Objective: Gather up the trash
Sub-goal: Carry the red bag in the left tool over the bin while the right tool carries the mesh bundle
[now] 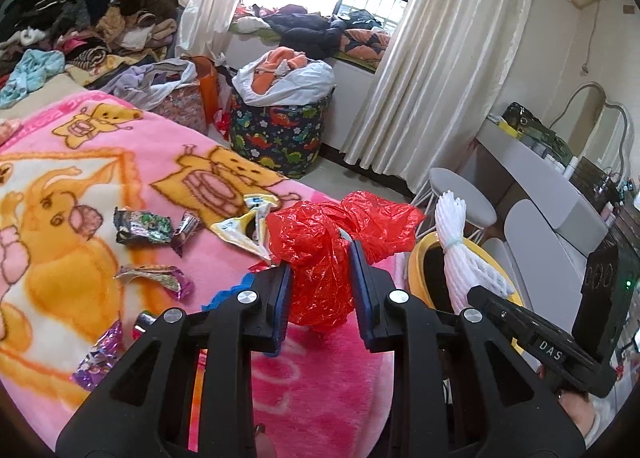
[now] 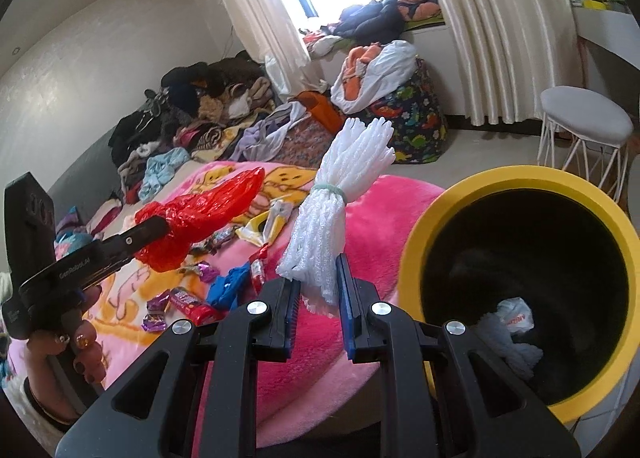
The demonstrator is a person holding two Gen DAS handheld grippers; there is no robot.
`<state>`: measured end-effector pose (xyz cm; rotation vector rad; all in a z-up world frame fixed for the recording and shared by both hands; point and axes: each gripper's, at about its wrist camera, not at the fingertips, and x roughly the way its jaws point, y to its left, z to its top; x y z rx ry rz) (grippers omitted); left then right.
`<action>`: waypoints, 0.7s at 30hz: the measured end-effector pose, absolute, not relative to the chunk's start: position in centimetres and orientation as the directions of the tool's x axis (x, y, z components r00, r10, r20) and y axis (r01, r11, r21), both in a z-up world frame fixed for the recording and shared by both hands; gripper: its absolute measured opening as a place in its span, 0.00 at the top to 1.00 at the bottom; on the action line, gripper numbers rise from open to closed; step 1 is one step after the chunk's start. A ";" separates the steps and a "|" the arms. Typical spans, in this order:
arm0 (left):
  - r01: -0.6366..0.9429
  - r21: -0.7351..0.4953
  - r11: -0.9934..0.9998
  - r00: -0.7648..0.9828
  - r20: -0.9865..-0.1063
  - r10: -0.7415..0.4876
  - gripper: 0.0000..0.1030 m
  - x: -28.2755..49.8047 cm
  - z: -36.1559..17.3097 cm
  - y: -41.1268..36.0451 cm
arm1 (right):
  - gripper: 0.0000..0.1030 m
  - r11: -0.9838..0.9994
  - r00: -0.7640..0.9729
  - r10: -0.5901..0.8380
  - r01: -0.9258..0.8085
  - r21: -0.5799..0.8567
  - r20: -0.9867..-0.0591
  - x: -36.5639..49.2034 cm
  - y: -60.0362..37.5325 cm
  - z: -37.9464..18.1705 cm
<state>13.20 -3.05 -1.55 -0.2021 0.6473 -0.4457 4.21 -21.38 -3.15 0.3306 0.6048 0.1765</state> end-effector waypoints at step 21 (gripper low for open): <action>0.425 -0.280 0.861 0.671 -0.540 -0.507 0.81 12.5 -0.6 -8.7 | 0.83 0.935 0.848 0.126 0.072 0.347 -0.515 1.1 -26.2 -2.3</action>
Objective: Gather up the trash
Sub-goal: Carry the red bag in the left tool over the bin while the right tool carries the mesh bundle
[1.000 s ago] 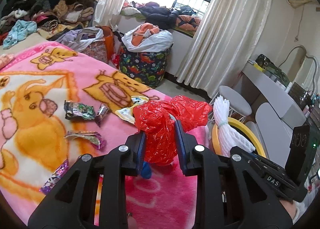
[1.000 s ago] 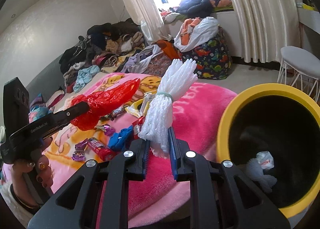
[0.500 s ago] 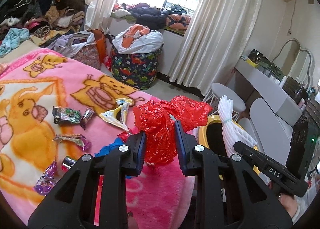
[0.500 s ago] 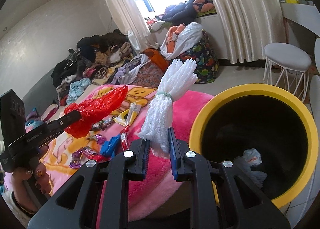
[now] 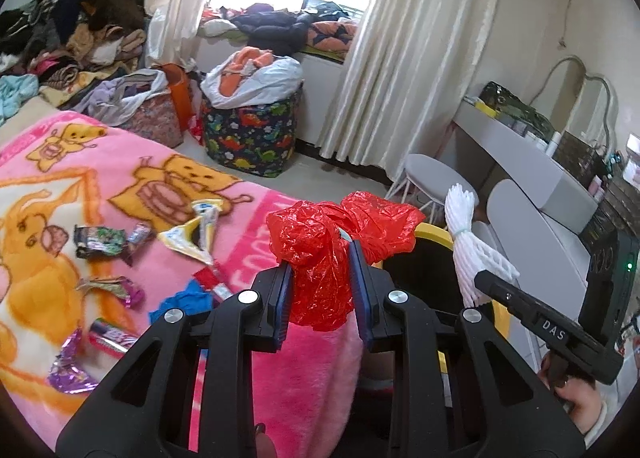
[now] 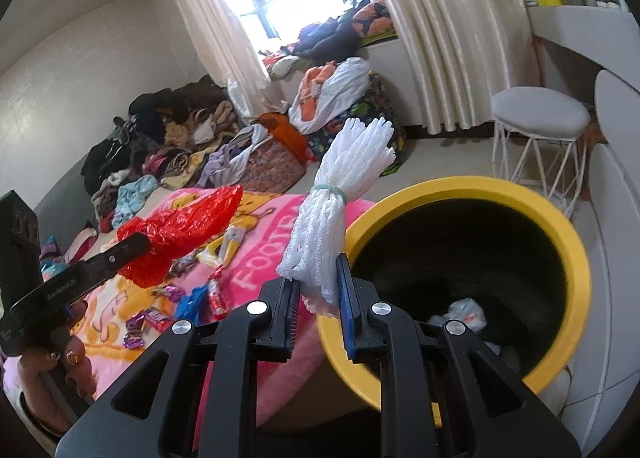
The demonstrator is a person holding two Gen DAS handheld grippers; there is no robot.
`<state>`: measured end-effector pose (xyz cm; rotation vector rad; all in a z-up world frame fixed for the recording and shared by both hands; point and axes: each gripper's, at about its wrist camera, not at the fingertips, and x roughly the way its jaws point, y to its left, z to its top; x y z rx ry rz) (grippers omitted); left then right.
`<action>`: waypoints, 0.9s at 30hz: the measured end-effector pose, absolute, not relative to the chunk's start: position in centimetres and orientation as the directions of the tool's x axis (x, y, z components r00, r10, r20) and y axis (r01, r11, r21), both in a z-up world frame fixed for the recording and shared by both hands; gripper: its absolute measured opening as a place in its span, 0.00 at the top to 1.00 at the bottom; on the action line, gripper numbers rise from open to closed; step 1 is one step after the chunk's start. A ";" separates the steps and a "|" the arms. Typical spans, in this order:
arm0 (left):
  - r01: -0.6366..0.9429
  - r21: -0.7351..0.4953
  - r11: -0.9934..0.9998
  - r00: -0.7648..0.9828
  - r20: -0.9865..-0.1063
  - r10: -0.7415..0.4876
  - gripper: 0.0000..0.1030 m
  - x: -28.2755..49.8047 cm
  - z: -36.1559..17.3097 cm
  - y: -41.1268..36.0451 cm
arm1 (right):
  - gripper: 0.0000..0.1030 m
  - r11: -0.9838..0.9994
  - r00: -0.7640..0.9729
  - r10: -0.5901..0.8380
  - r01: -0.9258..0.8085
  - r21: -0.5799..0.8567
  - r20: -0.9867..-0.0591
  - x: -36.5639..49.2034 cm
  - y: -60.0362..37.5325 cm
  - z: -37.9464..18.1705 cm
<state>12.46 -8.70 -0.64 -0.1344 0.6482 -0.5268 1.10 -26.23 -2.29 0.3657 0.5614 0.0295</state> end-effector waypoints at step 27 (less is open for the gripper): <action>0.532 -0.191 0.825 0.565 -0.645 -0.514 0.81 14.0 -4.0 -19.6 | 0.83 0.890 0.832 0.025 0.234 0.391 -0.553 -1.9 -33.7 -3.8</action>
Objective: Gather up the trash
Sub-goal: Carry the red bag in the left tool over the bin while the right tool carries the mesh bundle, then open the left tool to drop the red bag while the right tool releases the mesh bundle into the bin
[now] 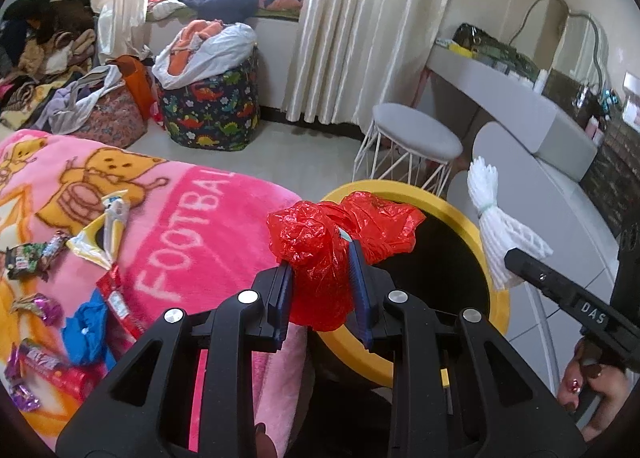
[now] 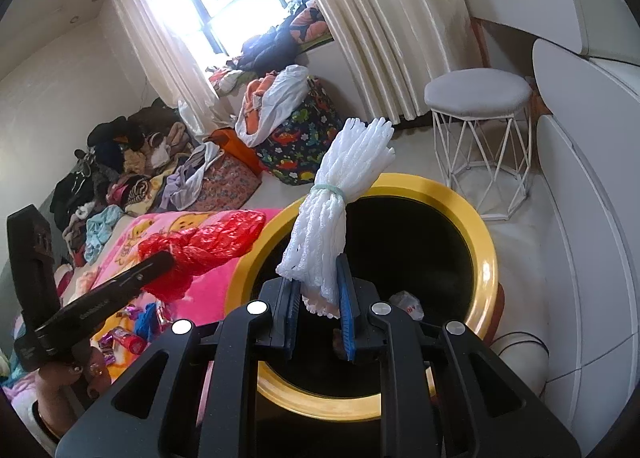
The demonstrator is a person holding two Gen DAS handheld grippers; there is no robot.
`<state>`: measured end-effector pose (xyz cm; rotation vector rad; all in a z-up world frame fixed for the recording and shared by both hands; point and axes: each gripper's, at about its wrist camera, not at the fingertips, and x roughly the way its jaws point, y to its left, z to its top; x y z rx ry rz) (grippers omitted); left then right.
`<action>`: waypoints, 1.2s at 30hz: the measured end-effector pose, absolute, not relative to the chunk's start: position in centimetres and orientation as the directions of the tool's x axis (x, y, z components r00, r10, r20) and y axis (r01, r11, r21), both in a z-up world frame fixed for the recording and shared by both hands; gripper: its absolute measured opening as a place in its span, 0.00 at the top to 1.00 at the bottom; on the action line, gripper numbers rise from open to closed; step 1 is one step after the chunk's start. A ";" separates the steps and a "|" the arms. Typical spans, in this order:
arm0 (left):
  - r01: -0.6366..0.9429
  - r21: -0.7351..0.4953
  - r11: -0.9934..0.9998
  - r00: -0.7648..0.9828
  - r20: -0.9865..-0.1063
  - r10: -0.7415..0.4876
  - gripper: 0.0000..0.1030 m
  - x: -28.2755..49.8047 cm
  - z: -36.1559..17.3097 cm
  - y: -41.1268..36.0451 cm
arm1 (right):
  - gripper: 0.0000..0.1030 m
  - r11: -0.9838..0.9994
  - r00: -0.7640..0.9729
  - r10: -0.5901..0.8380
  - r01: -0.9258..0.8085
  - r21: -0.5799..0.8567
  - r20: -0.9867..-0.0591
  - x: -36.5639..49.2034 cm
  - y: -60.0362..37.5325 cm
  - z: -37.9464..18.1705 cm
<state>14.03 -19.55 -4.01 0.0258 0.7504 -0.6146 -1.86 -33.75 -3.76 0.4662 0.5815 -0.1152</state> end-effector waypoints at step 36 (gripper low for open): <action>0.610 -0.231 0.758 0.426 -0.710 -0.560 0.41 16.0 -6.0 -26.1 | 0.39 0.870 0.757 -0.035 0.345 0.353 -0.653 -2.0 -37.0 -6.2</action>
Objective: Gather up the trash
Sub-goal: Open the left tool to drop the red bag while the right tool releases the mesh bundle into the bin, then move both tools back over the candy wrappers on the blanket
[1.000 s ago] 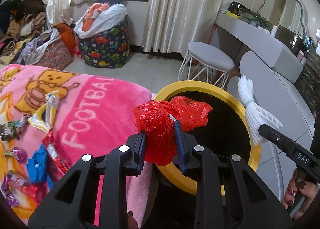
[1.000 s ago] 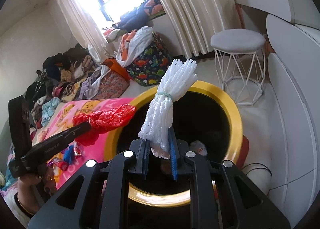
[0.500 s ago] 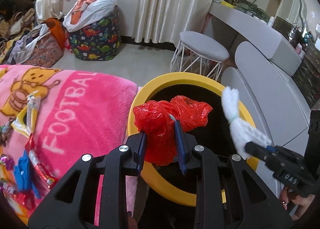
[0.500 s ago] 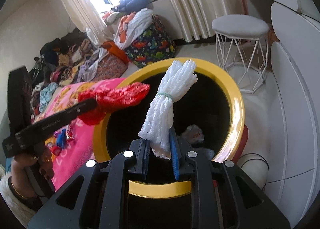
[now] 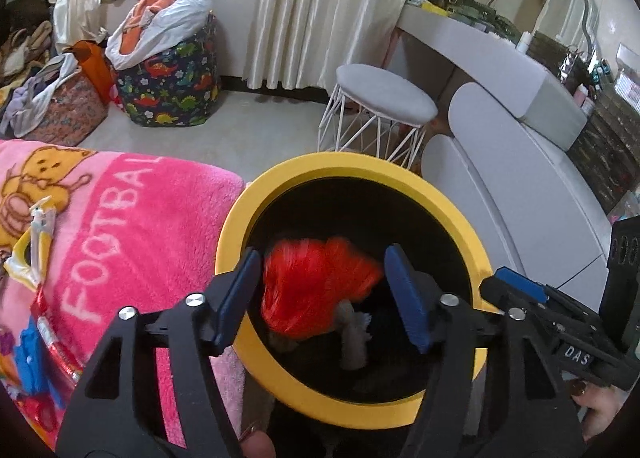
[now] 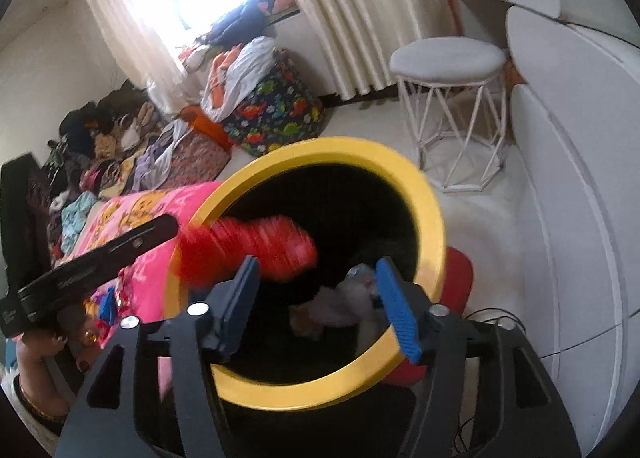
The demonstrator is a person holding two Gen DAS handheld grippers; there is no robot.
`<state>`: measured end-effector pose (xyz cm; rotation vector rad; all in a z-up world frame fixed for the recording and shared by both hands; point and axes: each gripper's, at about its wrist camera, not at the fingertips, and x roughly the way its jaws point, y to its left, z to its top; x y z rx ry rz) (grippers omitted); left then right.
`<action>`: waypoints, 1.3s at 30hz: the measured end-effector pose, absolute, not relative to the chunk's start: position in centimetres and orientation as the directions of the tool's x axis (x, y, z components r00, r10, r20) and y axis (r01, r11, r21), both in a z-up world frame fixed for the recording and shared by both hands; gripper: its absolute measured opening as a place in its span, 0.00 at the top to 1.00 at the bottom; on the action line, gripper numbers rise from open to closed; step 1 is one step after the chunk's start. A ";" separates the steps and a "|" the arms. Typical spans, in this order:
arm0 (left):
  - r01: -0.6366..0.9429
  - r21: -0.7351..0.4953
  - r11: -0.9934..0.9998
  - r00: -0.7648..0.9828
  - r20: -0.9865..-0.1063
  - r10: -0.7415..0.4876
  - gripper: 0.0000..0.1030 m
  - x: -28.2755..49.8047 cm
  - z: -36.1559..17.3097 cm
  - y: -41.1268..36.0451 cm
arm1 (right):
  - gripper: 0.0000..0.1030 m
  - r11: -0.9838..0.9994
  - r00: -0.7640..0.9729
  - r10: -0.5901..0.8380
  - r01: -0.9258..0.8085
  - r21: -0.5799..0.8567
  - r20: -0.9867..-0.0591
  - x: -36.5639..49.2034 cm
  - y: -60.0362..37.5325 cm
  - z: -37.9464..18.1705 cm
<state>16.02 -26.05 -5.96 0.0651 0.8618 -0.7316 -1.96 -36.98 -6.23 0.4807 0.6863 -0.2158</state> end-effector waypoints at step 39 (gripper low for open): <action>0.493 -0.150 0.857 0.654 -0.585 -0.479 0.11 11.1 -3.2 -15.2 | 0.08 0.903 0.831 -0.220 0.372 0.217 -0.510 -2.5 -31.0 -2.0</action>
